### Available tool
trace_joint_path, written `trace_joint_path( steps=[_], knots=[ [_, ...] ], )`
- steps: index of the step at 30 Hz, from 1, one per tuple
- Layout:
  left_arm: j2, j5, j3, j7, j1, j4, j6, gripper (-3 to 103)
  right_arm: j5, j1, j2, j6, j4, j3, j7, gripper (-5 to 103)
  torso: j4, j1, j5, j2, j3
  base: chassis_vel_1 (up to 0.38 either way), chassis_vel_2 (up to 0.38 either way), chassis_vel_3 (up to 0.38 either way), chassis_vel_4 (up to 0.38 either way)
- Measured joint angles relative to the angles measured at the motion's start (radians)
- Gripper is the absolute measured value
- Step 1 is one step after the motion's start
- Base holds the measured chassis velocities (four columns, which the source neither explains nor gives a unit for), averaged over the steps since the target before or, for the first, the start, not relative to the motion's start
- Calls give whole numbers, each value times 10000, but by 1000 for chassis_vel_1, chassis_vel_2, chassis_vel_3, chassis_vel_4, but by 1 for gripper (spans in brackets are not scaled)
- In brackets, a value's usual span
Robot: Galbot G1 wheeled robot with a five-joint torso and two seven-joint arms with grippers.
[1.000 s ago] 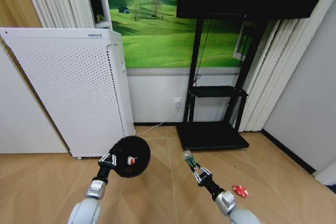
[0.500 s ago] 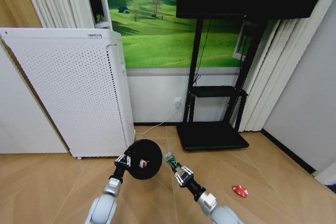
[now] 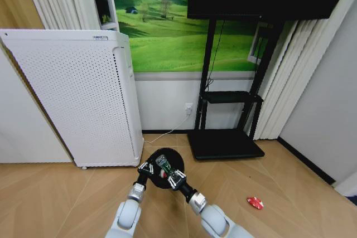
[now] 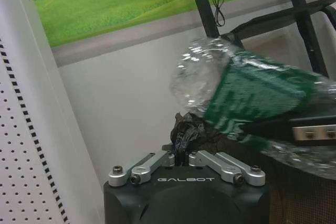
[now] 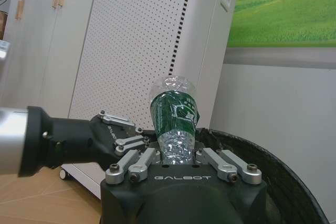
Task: Pick up the trash bin and place the garbage on the floor into it.
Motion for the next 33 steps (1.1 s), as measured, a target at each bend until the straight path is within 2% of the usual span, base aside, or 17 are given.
trace_joint_path(
  steps=[12,13,14,15,17,19,20,22,23,24,25,26,27,29,30,33],
  knots=[
    [177,30,-67,11,406,-227,-48,6,-46,165,-152,23,-236,-11,145,25,-1,-3,0,0,-1,0,0,0,0],
    [193,12,-102,12,405,-259,-49,6,-53,145,-228,-42,-244,14,174,21,-1,-3,0,0,-1,0,0,0,0],
    [198,-6,-127,12,403,-292,-49,6,-45,130,-269,-113,-237,35,181,27,-1,-3,0,0,-1,0,0,0,0],
    [198,-6,-127,12,403,-292,-49,6,-45,130,-269,-113,-237,35,181,27,-1,-3,0,0,-1,0,0,0,0],
    [198,-28,-138,16,403,-338,-50,6,-20,110,-299,-172,-220,64,192,37,-2,-3,0,1,-1,0,0,0,0],
    [197,-30,-140,18,403,-342,-49,6,-21,108,-302,-174,-220,73,193,37,-2,-3,0,0,-1,0,0,0,0],
    [186,-33,-140,21,408,-361,-49,6,-22,105,-301,-175,-227,100,196,48,-1,-3,0,0,-1,0,0,0,0],
    [180,-33,-140,22,417,-378,-50,6,-23,103,-298,-175,-237,104,198,48,-1,-2,0,0,-1,0,0,0,0],
    [173,-33,-135,22,432,-393,-50,6,-33,98,-292,-174,-259,108,200,54,-1,-3,0,0,-1,0,0,0,0],
    [173,-33,-135,22,432,-393,-50,6,-33,98,-292,-174,-259,108,200,54,-1,-3,0,0,-1,0,0,0,0],
    [169,-33,-132,24,448,-406,-50,6,-50,86,-291,-171,-273,113,201,65,-1,-2,0,0,-1,0,0,0,0],
    [166,-36,-130,29,467,-423,-49,6,-61,69,-290,-162,-285,114,201,65,-1,-3,0,0,-1,0,0,0,0],
    [165,-37,-130,29,479,-443,-50,6,-79,45,-280,-153,-296,117,202,76,-1,-2,0,1,-1,0,0,0,0],
    [165,-39,-129,29,491,-462,-50,6,-90,26,-271,-148,-306,117,203,76,-1,-2,0,0,-1,0,0,0,0],
    [165,-40,-129,30,498,-471,-50,6,-101,9,-255,-138,-318,120,208,86,-1,-3,0,0,-2,0,0,0,0],
    [164,-44,-128,31,505,-495,-50,6,-115,-7,-244,-123,-325,137,223,91,0,-2,1,0,-1,0,0,0,0]
  ],
)
